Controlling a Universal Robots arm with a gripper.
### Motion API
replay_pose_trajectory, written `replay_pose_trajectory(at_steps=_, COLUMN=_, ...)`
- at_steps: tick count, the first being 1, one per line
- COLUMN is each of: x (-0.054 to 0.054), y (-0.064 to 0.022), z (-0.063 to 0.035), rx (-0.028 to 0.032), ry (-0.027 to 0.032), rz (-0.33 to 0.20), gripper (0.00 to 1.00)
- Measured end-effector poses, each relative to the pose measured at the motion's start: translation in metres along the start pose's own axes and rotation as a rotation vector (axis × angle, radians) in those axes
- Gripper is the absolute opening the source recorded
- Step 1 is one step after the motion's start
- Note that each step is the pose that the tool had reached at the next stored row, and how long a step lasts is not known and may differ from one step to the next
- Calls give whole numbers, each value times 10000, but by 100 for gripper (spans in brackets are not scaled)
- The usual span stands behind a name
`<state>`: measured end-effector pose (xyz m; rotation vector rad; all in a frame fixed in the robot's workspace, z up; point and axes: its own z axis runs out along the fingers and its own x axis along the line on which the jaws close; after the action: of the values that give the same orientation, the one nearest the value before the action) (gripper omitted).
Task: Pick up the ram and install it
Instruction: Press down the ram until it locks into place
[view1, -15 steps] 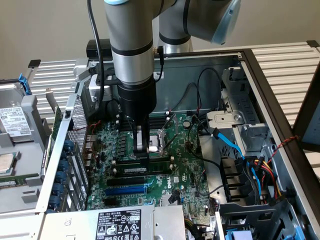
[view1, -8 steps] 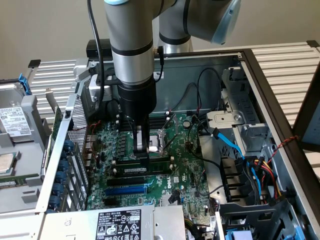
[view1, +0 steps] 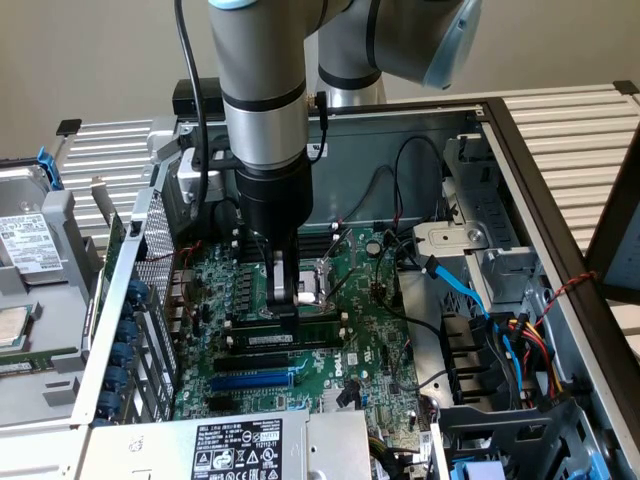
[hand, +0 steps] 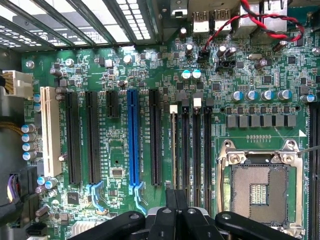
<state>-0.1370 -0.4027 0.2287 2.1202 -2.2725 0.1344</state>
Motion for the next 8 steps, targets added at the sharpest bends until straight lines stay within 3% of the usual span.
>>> replay_pose_trajectory(at_steps=4, x=14, y=-4, z=-134, rx=-19, ry=25, rz=-4, gripper=11)
replay_pose_trajectory(at_steps=8, x=17, y=-5, z=-170, rx=-17, ry=24, rz=-4, gripper=11)
